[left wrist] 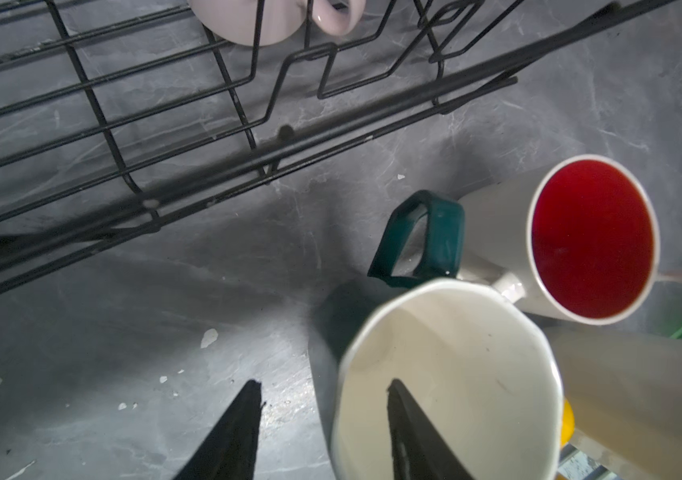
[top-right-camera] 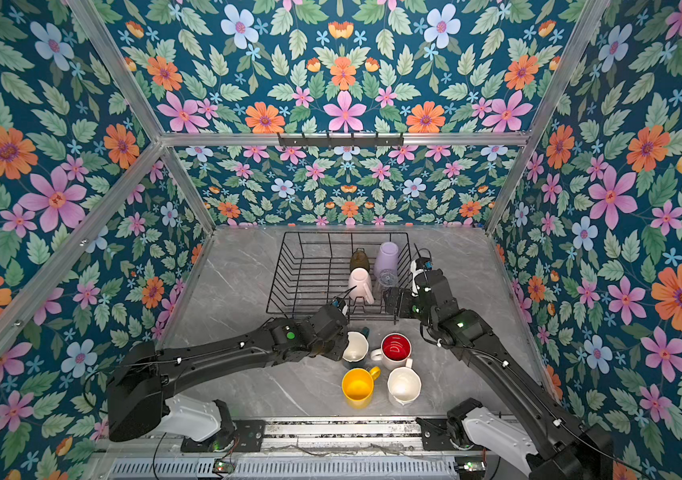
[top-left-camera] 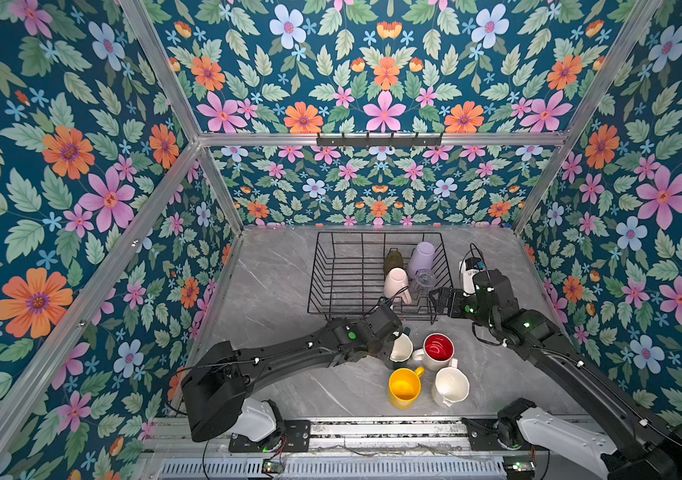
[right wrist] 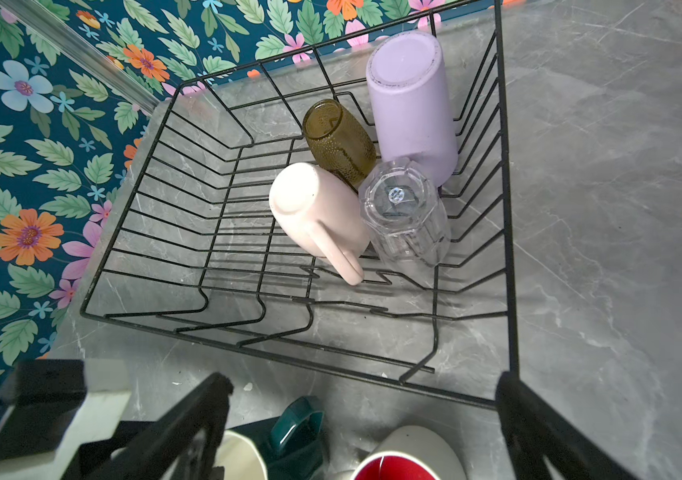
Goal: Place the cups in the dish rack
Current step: 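Reach the left gripper down to the dark green mug's rim, then close the left gripper on the green mug's rim and lift it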
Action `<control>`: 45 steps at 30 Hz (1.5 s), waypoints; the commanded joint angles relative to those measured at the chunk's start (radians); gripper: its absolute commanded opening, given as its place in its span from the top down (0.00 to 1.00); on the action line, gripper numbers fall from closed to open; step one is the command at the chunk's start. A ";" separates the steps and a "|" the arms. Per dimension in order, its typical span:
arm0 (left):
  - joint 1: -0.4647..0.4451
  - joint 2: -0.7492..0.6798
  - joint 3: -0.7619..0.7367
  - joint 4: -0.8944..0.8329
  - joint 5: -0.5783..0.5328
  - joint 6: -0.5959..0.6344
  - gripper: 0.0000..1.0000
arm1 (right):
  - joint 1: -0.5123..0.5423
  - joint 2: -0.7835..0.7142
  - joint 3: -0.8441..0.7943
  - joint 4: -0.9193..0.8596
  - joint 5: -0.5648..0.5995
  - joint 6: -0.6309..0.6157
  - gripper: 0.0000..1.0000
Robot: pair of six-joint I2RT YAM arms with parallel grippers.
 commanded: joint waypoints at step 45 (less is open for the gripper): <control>0.064 -0.601 -0.167 0.026 -0.147 0.053 1.00 | -0.009 0.057 0.057 0.109 -0.304 -0.025 0.01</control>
